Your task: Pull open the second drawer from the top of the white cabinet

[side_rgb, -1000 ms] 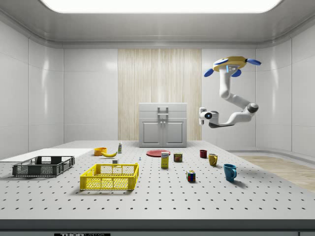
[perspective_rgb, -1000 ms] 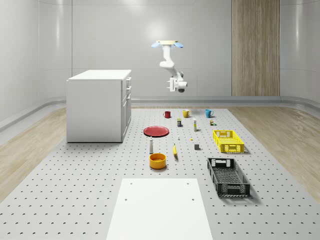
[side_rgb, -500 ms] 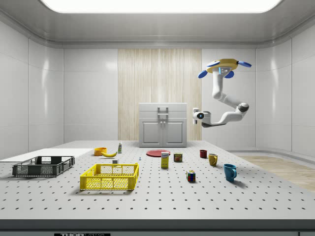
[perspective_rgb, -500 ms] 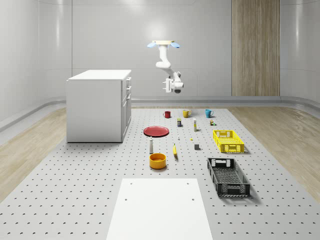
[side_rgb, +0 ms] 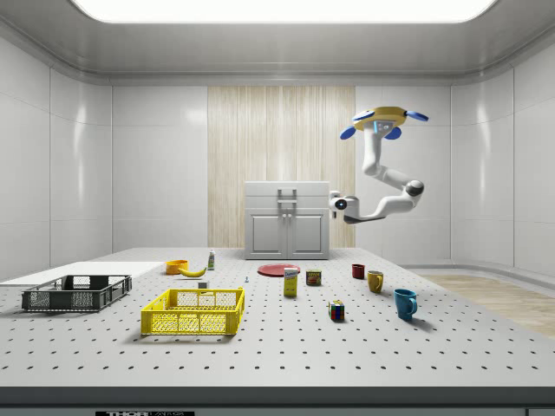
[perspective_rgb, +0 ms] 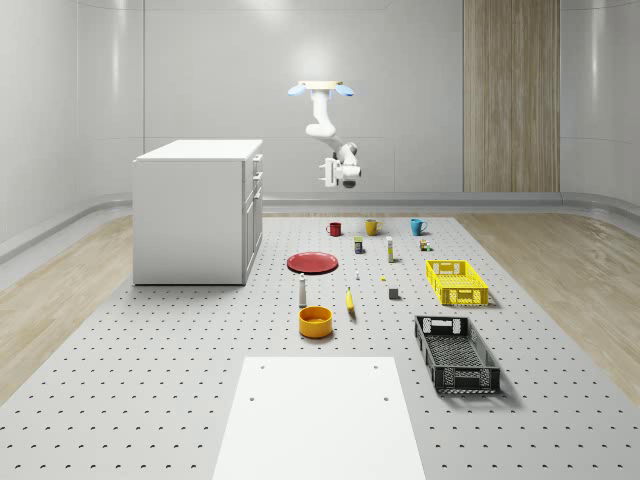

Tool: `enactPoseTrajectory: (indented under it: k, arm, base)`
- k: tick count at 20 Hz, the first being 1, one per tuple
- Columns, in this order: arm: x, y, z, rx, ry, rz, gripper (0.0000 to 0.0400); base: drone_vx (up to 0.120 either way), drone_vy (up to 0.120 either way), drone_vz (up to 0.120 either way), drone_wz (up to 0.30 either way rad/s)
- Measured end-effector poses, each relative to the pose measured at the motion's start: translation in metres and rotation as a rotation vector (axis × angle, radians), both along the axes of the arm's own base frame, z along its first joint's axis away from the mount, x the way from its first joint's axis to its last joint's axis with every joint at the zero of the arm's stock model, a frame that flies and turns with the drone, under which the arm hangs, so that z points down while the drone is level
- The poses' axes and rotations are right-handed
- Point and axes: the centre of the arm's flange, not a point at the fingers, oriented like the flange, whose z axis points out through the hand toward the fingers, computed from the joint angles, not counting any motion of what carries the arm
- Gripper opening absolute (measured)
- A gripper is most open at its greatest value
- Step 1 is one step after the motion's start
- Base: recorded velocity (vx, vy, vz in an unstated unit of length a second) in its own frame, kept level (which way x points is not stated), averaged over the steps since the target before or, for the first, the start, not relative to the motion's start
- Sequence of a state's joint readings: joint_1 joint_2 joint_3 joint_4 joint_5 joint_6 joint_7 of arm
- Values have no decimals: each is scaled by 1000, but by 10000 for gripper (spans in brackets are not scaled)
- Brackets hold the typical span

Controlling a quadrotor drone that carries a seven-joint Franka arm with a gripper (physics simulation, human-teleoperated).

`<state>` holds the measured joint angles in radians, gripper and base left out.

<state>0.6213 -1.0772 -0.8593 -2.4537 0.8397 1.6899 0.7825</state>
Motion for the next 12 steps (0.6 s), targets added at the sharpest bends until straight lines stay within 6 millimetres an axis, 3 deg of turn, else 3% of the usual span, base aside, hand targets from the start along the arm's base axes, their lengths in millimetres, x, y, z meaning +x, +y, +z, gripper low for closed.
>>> enactPoseTrajectory:
  k: [12]
  arm:
    - [0,0,0,0,0,0,300]
  base:
    - [120,-117,0,0]
